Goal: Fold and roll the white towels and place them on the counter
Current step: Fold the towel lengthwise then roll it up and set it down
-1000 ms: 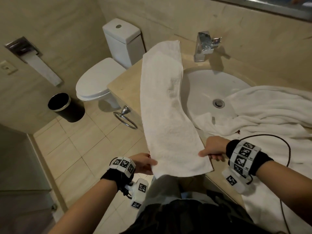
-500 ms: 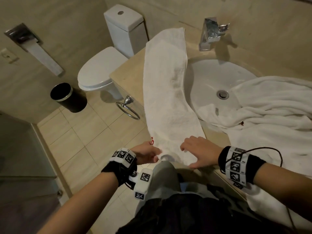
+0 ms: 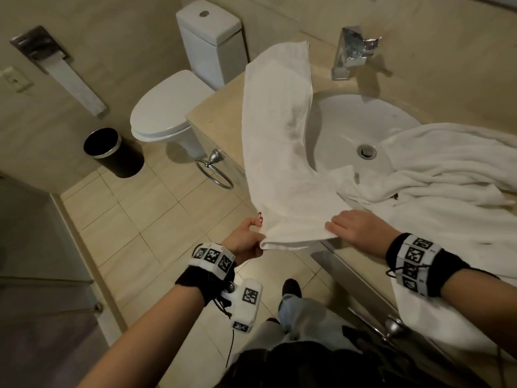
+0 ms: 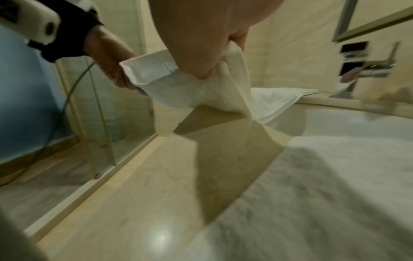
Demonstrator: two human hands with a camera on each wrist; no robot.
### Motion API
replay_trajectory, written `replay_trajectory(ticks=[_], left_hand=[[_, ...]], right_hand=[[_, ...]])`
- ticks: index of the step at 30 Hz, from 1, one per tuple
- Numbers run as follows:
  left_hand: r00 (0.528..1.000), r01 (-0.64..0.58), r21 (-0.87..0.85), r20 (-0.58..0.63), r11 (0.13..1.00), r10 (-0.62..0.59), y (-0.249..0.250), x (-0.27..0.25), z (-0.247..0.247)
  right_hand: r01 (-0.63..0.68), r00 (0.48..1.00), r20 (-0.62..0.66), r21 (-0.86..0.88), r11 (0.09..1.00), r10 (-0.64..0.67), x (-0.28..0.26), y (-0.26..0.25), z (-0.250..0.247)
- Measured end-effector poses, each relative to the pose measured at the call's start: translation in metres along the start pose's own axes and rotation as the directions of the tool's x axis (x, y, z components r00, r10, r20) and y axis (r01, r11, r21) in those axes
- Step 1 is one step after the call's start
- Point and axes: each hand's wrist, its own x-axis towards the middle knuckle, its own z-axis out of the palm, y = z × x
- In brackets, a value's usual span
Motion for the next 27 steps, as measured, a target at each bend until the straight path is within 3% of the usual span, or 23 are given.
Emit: replay_trajectory(ticks=[4, 6, 10, 13, 16, 20, 23, 25, 27], left_hand=[[0.99, -0.132, 0.079, -0.037, 0.988, 0.135, -0.013, -0.004, 0.031], [0.984, -0.176, 0.08, -0.021, 0.981, 0.178, -0.022, -0.004, 0.048], [0.963, -0.253, 0.183, -0.045, 0.95, 0.265, -0.036, -0.003, 0.077], [0.935, -0.311, 0.325, -0.066, 0.893, 0.349, -0.048, -0.001, 0.087], [0.916, -0.359, 0.393, -0.027, 0.846, 0.401, -0.058, 0.002, 0.092], [0.929, -0.339, 0.325, -0.034, 0.883, 0.369, -0.064, 0.001, 0.095], [0.929, -0.362, 0.365, 0.07, 0.858, 0.362, -0.072, -0.004, 0.091], [0.927, -0.372, 0.384, 0.103, 0.845, 0.361, -0.076, -0.007, 0.09], [0.911, -0.386, 0.418, 0.03, 0.823, 0.412, -0.079, -0.008, 0.092]], right_hand=[[-0.029, 0.997, -0.073, -0.066, 0.997, 0.025, -0.022, 0.013, -0.015], [-0.044, 0.998, -0.052, -0.085, 0.995, 0.04, -0.035, 0.015, -0.021], [-0.038, 0.991, 0.126, -0.079, 0.996, 0.048, -0.053, 0.01, -0.021], [-0.098, 0.95, 0.296, -0.005, 0.995, 0.095, -0.062, 0.01, -0.012], [-0.099, 0.957, 0.281, 0.071, 0.993, 0.076, -0.065, 0.017, -0.004], [-0.061, 0.98, 0.199, 0.169, 0.984, 0.027, -0.069, 0.026, 0.002], [-0.2, 0.977, 0.141, 0.344, 0.917, 0.16, -0.077, 0.03, 0.007], [-0.374, 0.927, 0.199, 0.469, 0.8, 0.317, -0.078, 0.034, 0.009], [-0.508, 0.862, 0.29, 0.486, 0.711, 0.417, -0.08, 0.033, 0.007]])
